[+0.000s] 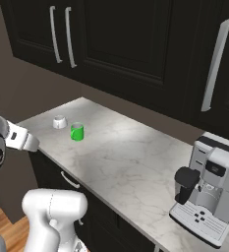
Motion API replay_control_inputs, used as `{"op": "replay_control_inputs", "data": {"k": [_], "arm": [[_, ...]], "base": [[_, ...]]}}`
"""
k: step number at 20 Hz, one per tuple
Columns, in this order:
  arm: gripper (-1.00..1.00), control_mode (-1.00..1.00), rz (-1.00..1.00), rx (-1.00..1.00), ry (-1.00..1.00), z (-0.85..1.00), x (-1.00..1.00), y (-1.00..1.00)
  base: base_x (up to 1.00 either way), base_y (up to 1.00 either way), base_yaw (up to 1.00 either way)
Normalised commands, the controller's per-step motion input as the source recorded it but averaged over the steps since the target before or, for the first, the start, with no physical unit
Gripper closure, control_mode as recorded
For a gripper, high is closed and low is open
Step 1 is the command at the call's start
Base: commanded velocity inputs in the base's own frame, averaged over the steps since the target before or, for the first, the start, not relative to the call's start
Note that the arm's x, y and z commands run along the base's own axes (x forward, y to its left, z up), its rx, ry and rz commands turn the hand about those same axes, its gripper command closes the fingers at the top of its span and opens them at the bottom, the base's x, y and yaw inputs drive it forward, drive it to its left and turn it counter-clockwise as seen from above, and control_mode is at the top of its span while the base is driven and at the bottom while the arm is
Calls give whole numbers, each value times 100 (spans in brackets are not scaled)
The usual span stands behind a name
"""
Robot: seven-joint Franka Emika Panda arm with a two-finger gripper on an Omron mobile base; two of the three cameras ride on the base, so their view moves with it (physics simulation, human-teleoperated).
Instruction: Clear the mugs and bowl far away from the sink.
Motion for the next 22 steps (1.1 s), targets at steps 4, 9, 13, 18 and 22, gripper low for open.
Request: {"op": "replay_control_inputs", "data": {"k": [4, 9, 13, 18, 22], "arm": [[-100, -100, 0, 0, -7, 16, -25, -30], [-100, -100, 0, 0, -7, 8, -28, -24], [-100, -100, 1, 0, -5, 7, -34, -14], [-100, -100, 1, 0, -5, 13, -37, -19], [-100, -100, 3, 0, 0, 9, -21, -26]], "base": [[0, 0, 0], [0, 0, 0], [0, 0, 0], [0, 0, 0], [0, 0, 0]]}}
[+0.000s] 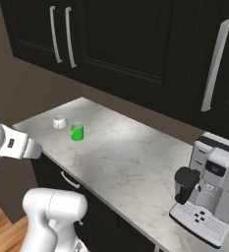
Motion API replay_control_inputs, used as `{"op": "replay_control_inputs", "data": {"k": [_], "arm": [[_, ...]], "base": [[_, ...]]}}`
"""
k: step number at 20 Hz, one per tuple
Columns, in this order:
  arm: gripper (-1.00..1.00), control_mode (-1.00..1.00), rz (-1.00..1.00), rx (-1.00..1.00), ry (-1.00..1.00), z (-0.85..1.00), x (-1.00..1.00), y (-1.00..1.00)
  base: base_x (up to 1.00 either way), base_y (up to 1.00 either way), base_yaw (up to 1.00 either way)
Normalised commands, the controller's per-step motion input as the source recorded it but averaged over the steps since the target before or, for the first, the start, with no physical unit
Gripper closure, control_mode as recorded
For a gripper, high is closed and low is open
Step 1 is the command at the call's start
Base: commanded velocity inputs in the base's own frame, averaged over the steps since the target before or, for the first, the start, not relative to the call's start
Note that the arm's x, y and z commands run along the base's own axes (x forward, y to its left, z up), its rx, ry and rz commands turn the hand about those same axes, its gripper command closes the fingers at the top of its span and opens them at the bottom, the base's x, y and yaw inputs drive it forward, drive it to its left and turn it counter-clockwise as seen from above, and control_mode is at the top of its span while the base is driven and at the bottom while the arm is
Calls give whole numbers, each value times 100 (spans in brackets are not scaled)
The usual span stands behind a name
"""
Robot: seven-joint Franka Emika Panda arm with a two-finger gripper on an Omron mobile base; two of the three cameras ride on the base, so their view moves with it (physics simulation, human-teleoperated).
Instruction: Clear the mugs and bowl far away from the sink.
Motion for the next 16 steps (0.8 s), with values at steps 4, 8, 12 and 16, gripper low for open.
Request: {"op": "replay_control_inputs", "data": {"k": [4, 8, 12, 16], "arm": [[-100, -100, 1, -4, 0, 2, -14, -10], [-100, -100, 0, -6, 0, 0, -9, -30], [-100, -100, 0, -3, 0, 0, -18, -24], [-100, 100, 0, 0, 0, 0, -21, -6]], "base": [[0, 0, 0], [0, 0, 0], [0, 0, 0], [-15, -1, 0]]}}
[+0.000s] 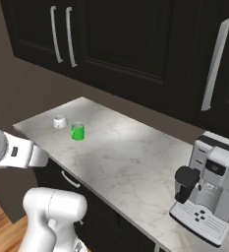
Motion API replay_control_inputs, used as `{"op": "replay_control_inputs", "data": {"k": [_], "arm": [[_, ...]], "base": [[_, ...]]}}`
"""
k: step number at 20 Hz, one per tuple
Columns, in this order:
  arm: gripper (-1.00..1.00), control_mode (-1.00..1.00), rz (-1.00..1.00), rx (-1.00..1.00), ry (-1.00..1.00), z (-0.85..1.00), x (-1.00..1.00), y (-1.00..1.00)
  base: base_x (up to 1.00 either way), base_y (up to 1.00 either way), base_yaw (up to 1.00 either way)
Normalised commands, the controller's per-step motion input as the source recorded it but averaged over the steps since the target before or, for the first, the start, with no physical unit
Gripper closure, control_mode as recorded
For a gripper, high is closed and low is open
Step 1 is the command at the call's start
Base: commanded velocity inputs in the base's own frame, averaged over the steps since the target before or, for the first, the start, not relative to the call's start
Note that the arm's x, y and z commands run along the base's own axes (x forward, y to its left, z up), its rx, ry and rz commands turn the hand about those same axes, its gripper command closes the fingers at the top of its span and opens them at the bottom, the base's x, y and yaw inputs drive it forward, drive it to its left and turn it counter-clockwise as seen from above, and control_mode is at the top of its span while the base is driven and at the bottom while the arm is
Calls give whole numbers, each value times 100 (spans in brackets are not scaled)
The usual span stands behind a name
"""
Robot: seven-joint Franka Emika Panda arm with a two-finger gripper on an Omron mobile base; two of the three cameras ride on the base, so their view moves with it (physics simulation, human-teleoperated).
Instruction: Clear the mugs and bowl far away from the sink.
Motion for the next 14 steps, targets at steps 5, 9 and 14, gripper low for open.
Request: {"op": "replay_control_inputs", "data": {"k": [5, 9, 14], "arm": [[-100, 100, 0, 0, 0, 0, 0, 0], [-100, 100, 0, 0, 0, 0, 0, 0], [-100, 100, 0, 0, 0, 0, 0, 0]], "base": [[-62, 4, 0], [14, 13, -26], [52, 40, -85]]}}
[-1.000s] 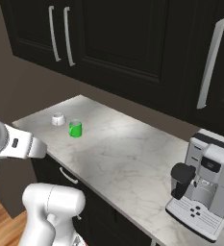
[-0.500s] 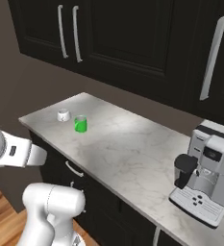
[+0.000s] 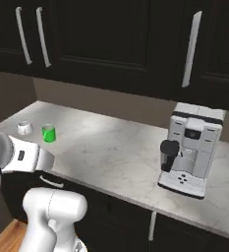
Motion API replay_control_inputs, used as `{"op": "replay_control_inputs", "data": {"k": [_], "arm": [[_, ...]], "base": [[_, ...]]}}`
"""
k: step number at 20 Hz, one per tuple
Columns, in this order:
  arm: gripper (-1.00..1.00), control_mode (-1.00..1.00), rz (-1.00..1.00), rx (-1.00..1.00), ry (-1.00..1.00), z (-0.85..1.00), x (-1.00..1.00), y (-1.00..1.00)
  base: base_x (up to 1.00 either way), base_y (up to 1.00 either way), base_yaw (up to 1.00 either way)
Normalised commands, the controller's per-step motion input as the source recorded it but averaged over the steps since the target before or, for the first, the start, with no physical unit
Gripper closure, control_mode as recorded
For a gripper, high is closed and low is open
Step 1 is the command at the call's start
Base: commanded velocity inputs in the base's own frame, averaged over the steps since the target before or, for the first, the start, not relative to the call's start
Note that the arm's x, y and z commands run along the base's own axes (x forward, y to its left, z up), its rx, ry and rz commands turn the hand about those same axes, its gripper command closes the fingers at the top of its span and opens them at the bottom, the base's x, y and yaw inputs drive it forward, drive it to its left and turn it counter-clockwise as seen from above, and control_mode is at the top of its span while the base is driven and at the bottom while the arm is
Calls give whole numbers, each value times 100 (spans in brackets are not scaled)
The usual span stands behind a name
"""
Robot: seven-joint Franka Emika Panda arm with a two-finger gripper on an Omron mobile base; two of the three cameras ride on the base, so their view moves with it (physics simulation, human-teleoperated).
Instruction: Clear the mugs and bowl far away from the sink.
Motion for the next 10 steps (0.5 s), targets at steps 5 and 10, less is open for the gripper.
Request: {"op": "replay_control_inputs", "data": {"k": [5, 10], "arm": [[-100, 100, 0, 0, 0, 0, 0, 0], [-100, 100, 0, 0, 0, 0, 0, 0]], "base": [[12, 16, -98], [0, 0, -100]]}}
